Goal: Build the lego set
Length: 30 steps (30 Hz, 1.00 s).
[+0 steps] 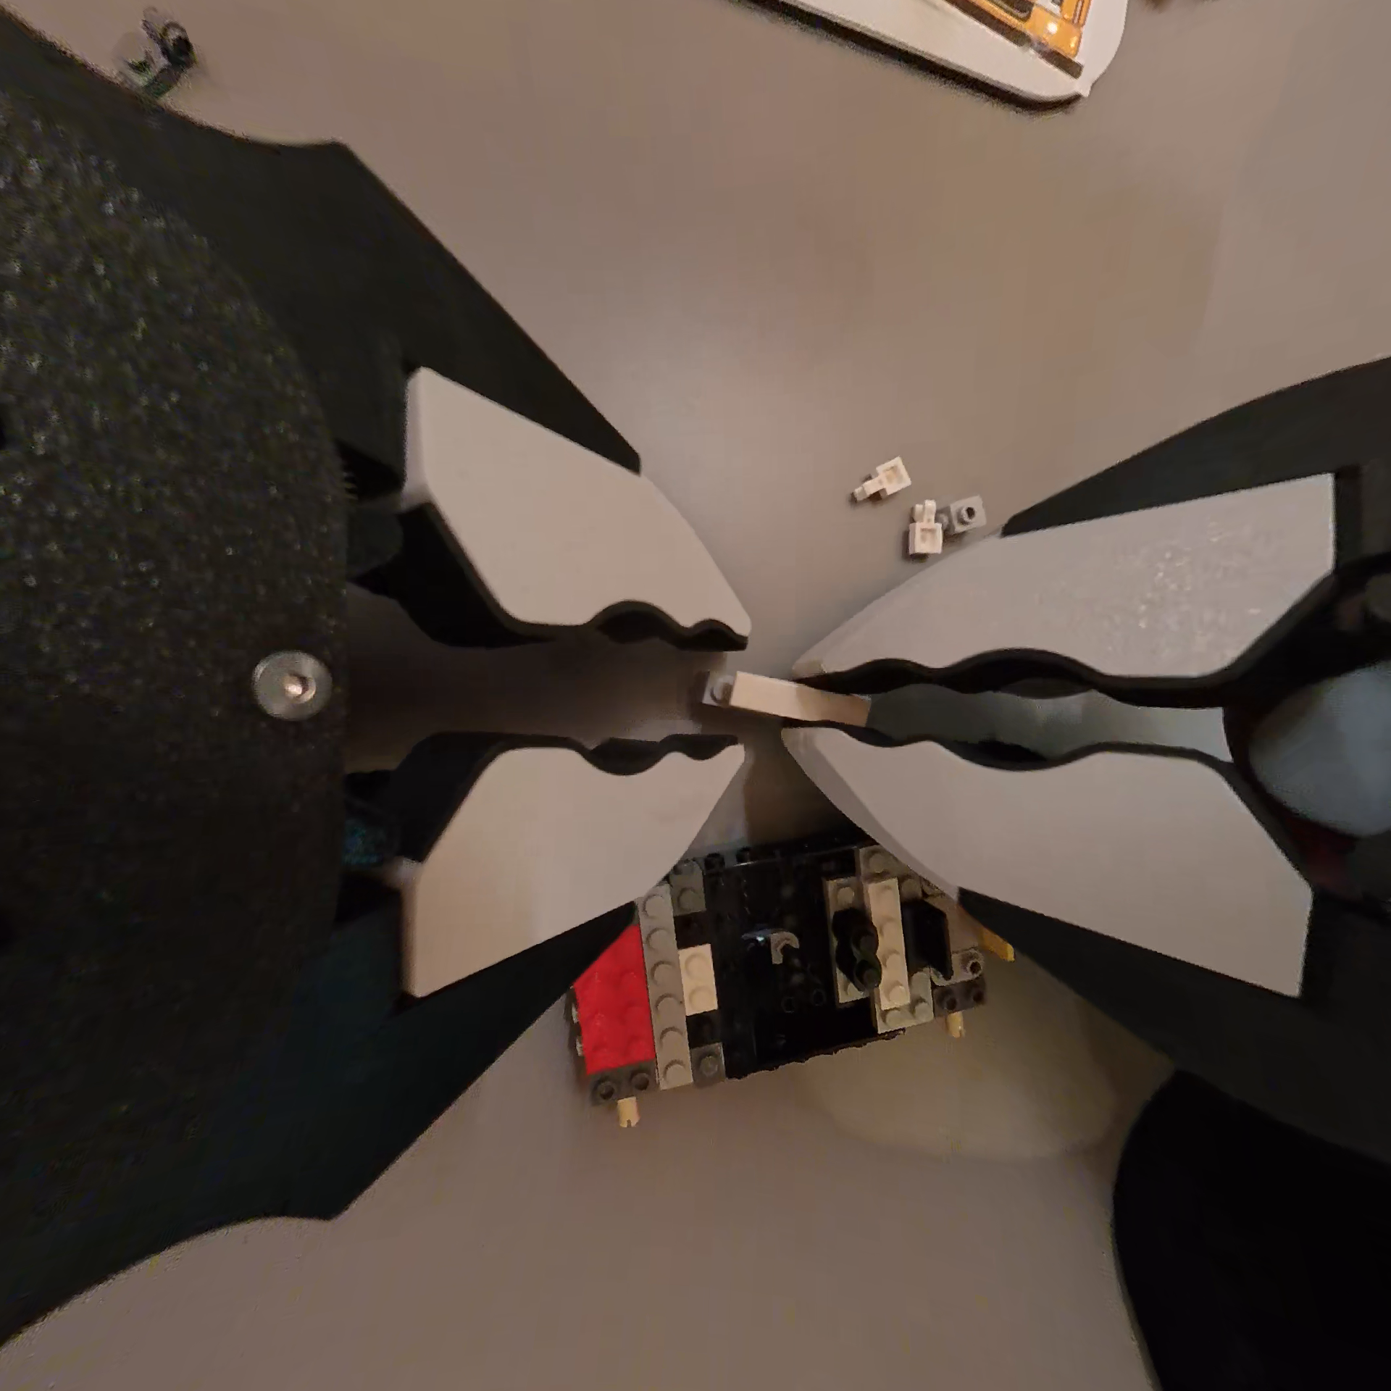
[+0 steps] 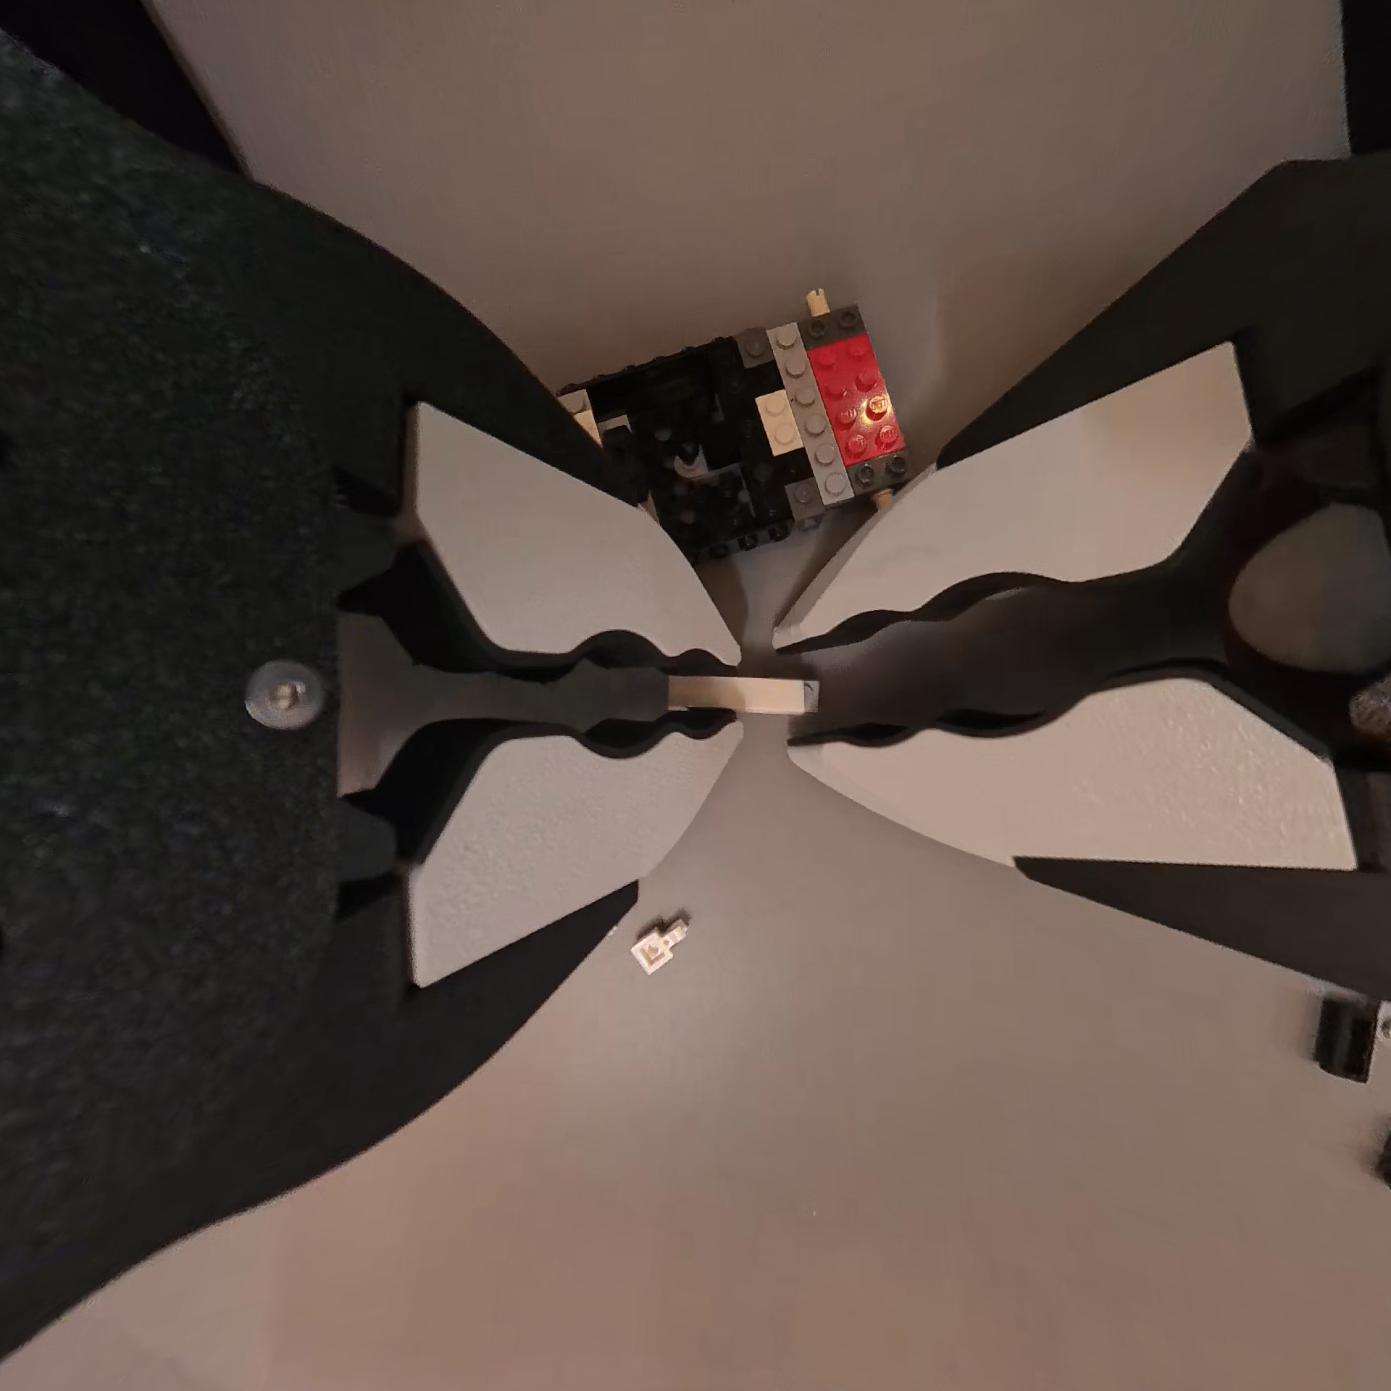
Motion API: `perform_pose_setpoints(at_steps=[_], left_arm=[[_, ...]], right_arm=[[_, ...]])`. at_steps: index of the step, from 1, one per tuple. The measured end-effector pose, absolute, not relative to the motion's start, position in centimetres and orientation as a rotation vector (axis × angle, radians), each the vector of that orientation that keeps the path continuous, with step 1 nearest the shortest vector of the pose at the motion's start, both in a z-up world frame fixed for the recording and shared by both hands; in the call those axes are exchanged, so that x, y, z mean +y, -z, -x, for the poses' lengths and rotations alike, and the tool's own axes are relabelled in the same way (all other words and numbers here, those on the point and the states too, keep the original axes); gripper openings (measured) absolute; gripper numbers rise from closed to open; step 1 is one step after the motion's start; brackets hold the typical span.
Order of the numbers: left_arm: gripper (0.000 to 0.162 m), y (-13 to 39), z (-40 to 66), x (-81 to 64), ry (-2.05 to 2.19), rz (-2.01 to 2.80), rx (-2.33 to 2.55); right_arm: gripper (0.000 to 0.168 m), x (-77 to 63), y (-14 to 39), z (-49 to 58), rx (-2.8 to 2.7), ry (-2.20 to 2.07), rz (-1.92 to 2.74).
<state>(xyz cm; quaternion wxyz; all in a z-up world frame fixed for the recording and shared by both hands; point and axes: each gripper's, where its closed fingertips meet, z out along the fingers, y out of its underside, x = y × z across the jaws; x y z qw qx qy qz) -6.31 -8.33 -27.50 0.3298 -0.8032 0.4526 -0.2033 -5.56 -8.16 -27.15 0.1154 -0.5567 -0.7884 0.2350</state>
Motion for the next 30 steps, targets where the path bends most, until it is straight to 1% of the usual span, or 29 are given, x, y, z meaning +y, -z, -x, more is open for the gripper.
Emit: perform_pose_setpoints(at_steps=[21, 30], left_arm=[[0.014, 27.94, 6.31, -8.3, 0.484, 2.12, 1.194], [0.012, 27.88, 6.26, -8.38, 0.489, 2.117, 1.194]], right_arm=[[0.008, -8.74, 27.05, 6.11, -2.274, -0.733, 1.698], [0.012, -8.9, 27.21, 6.0, -2.286, -0.742, 1.701]])
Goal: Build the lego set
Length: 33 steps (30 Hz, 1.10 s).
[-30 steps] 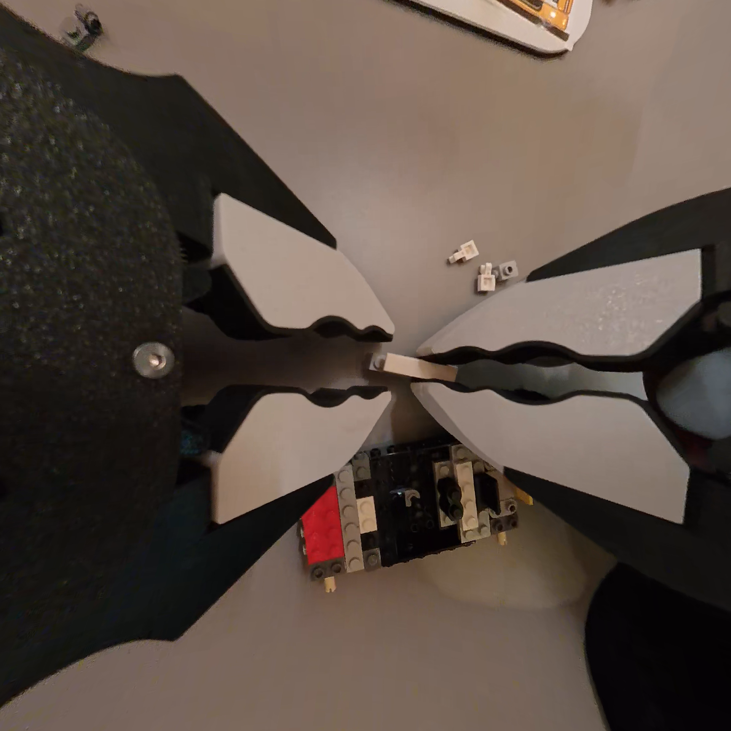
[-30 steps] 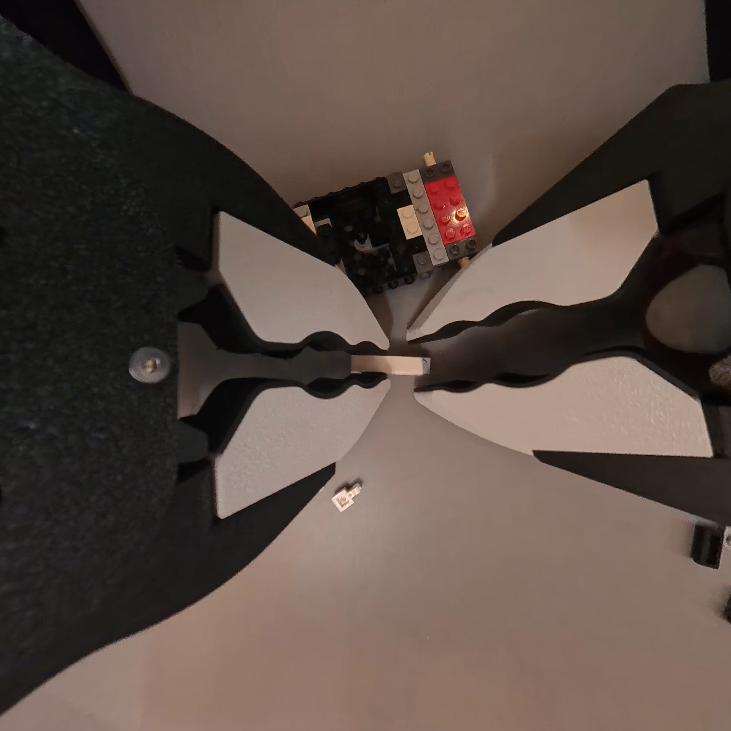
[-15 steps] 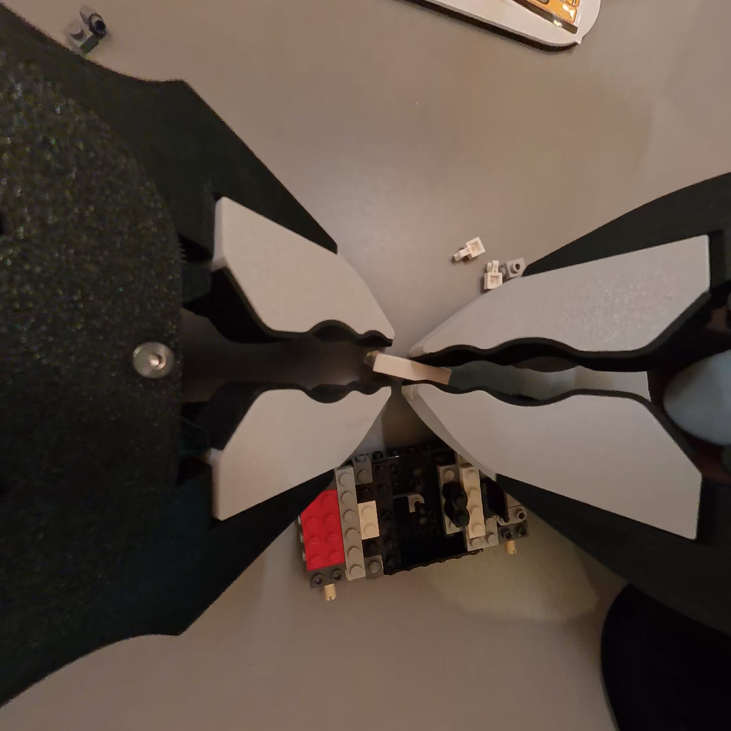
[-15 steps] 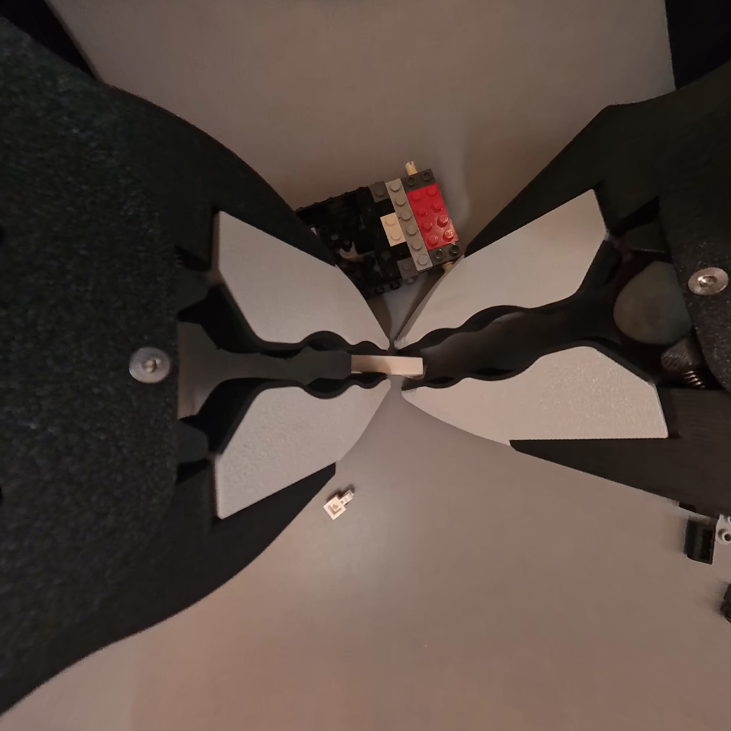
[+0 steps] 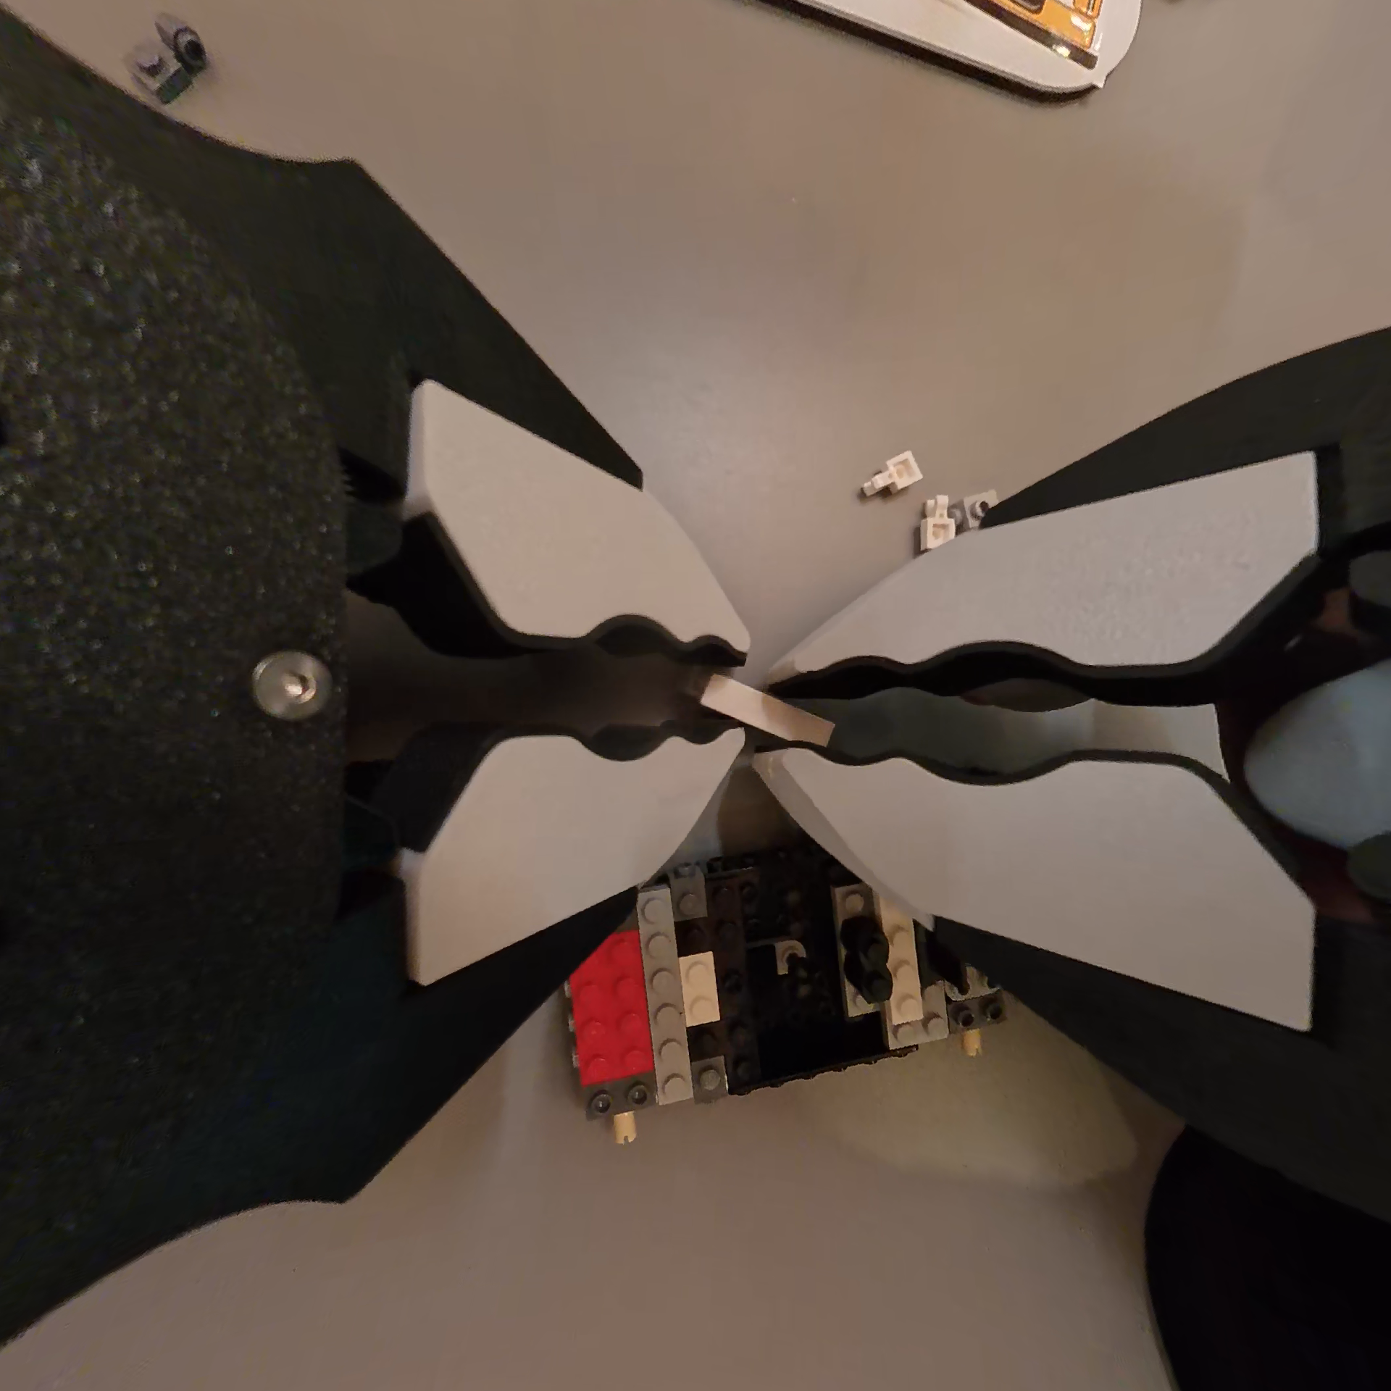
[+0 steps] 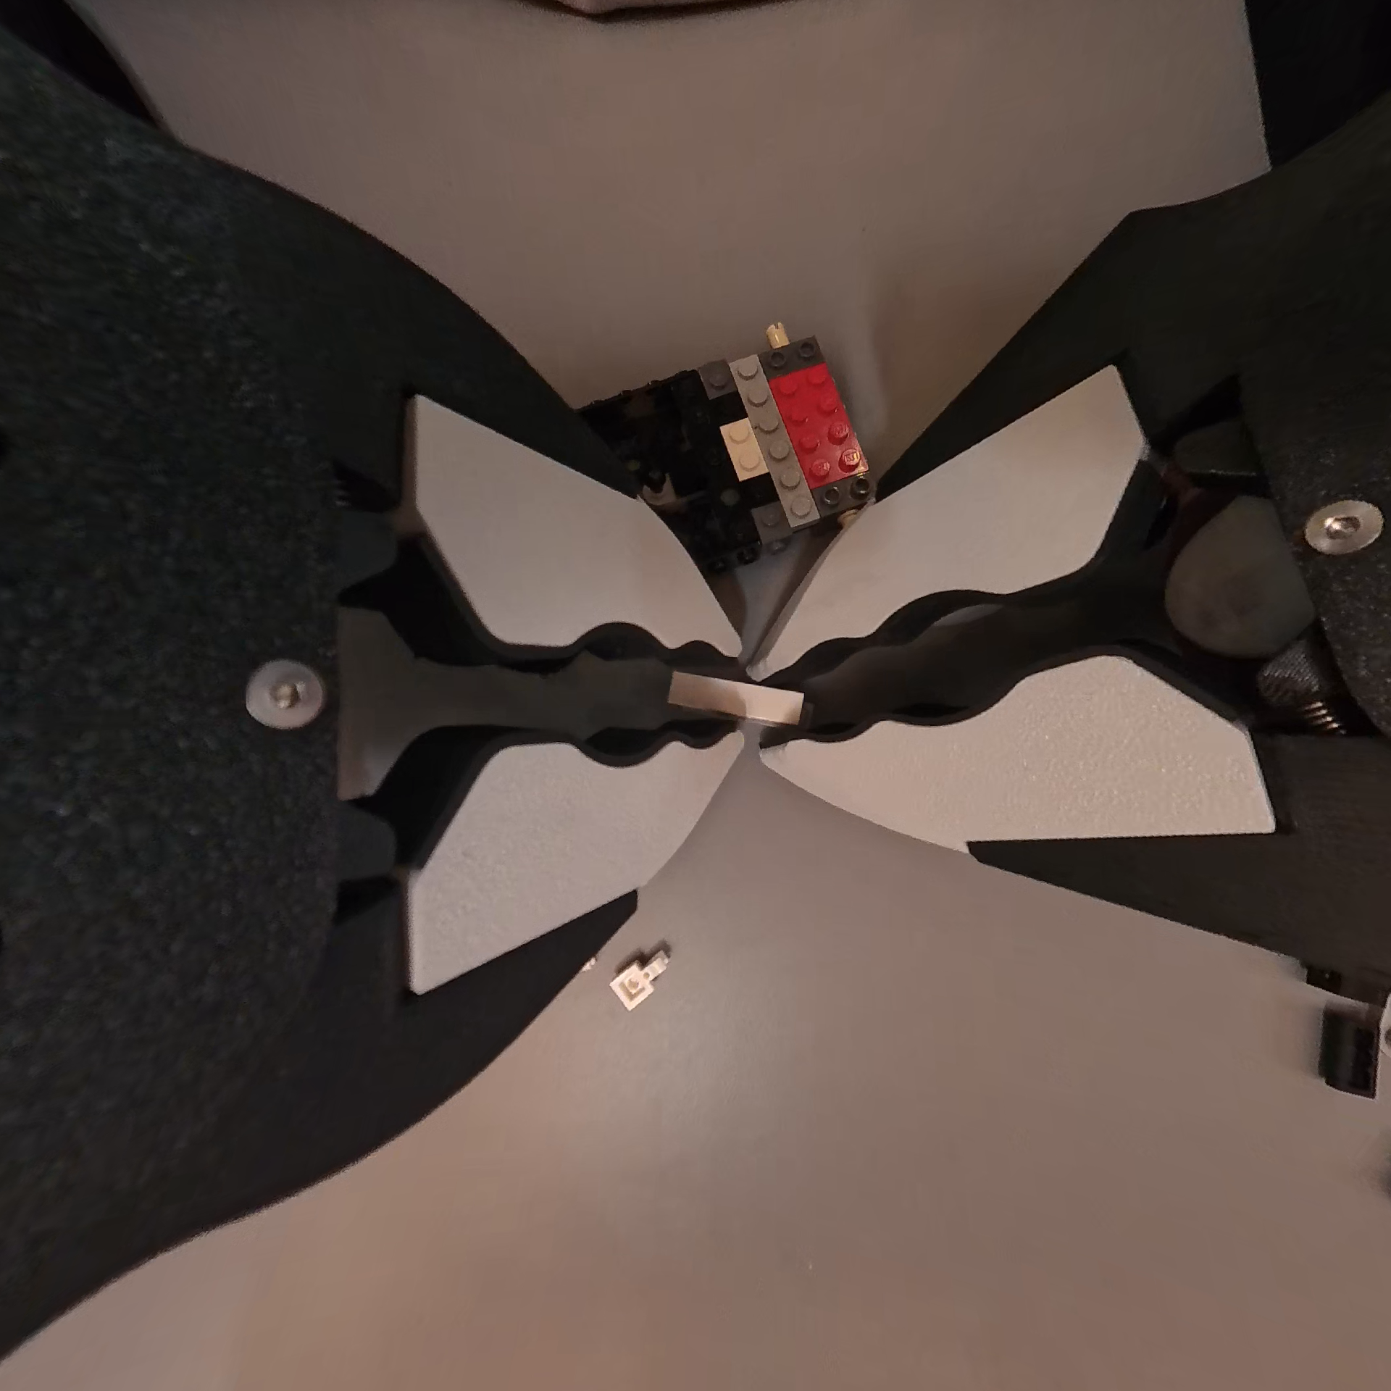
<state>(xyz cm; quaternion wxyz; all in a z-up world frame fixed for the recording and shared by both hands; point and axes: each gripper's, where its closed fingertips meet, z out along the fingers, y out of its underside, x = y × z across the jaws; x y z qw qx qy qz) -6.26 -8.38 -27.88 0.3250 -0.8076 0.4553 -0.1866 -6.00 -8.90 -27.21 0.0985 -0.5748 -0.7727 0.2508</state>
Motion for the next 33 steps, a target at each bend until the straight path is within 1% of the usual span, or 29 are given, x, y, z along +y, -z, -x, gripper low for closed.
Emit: perform_pose_setpoints(at_steps=[8, 15, 18, 33], left_arm=[[0.01, 27.81, 6.42, -8.37, 0.502, 2.126, 1.177], [0.018, 27.84, 6.68, -8.74, 0.512, 2.137, 1.198], [0.018, 27.89, 6.95, -8.88, 0.507, 2.141, 1.213], [0.017, 27.86, 7.02, -8.85, 0.521, 2.144, 1.203]], right_arm=[[0.012, -8.41, 26.98, 5.4, -2.301, -0.697, 1.665], [0.01, -8.18, 27.03, 5.44, -2.302, -0.676, 1.644], [0.007, -8.17, 26.9, 5.57, -2.295, -0.675, 1.635], [0.007, -8.27, 26.92, 5.83, -2.295, -0.667, 1.622]])
